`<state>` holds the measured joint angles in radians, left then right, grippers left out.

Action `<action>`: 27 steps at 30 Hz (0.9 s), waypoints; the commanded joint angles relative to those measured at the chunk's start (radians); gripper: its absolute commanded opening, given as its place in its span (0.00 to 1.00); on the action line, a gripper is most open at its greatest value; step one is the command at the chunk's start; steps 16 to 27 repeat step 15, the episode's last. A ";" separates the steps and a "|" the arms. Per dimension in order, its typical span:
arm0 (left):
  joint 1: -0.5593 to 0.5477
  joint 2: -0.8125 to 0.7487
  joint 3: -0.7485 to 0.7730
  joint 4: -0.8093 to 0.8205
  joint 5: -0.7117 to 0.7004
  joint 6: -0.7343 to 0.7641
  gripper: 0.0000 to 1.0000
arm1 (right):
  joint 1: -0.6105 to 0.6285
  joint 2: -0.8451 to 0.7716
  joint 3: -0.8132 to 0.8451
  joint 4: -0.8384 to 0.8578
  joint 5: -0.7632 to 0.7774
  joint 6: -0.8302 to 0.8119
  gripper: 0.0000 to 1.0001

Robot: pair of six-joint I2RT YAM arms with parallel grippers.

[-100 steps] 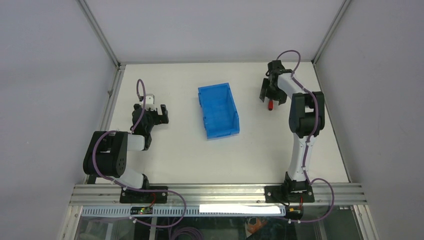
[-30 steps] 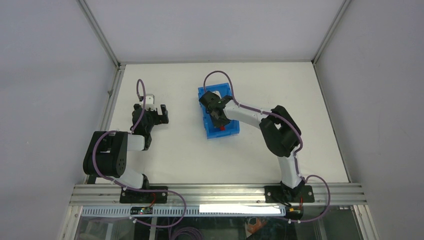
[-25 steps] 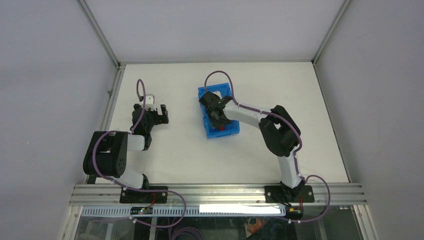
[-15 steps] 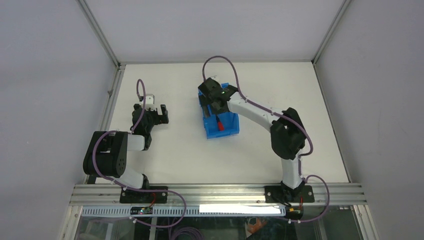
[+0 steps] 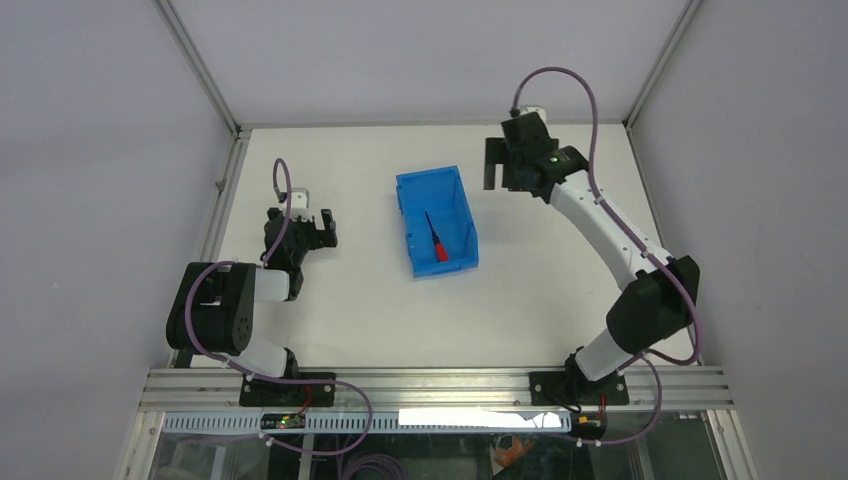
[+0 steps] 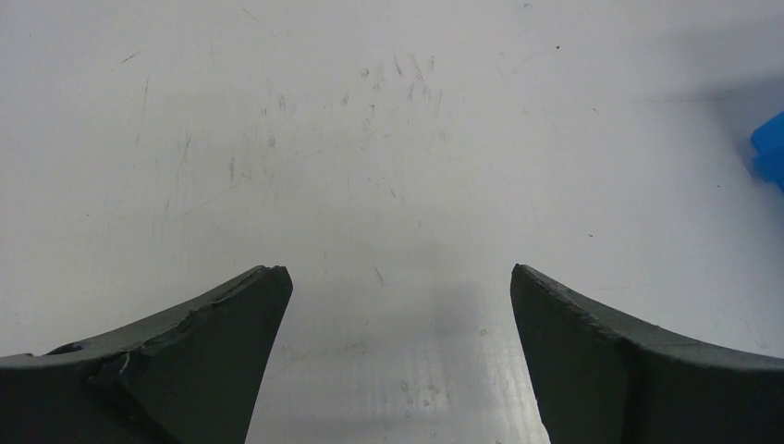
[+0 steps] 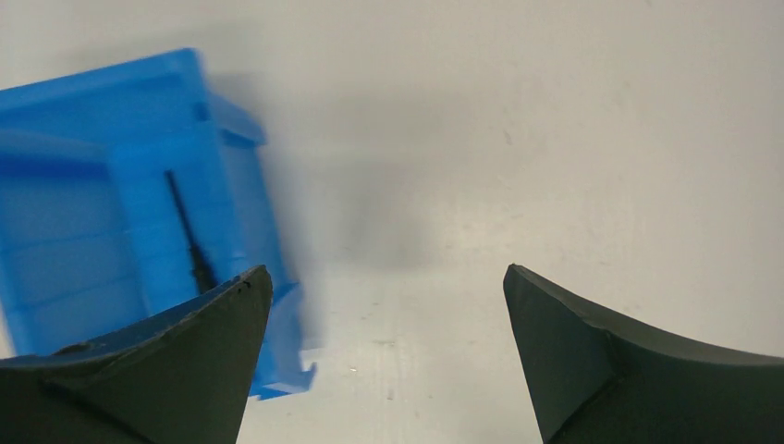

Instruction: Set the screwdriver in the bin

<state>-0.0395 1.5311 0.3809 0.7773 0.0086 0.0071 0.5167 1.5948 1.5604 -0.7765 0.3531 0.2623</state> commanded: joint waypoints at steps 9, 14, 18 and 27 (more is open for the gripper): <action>-0.005 -0.024 0.003 0.027 0.010 -0.016 0.99 | -0.377 -0.236 -0.227 -0.002 -0.057 0.013 0.99; -0.006 -0.023 0.003 0.027 0.010 -0.016 0.99 | -0.399 -0.250 -0.237 0.006 -0.081 0.012 0.99; -0.006 -0.024 0.003 0.027 0.009 -0.016 0.99 | -0.399 -0.250 -0.237 0.007 -0.083 0.012 0.99; -0.006 -0.024 0.003 0.027 0.009 -0.016 0.99 | -0.399 -0.250 -0.237 0.007 -0.083 0.012 0.99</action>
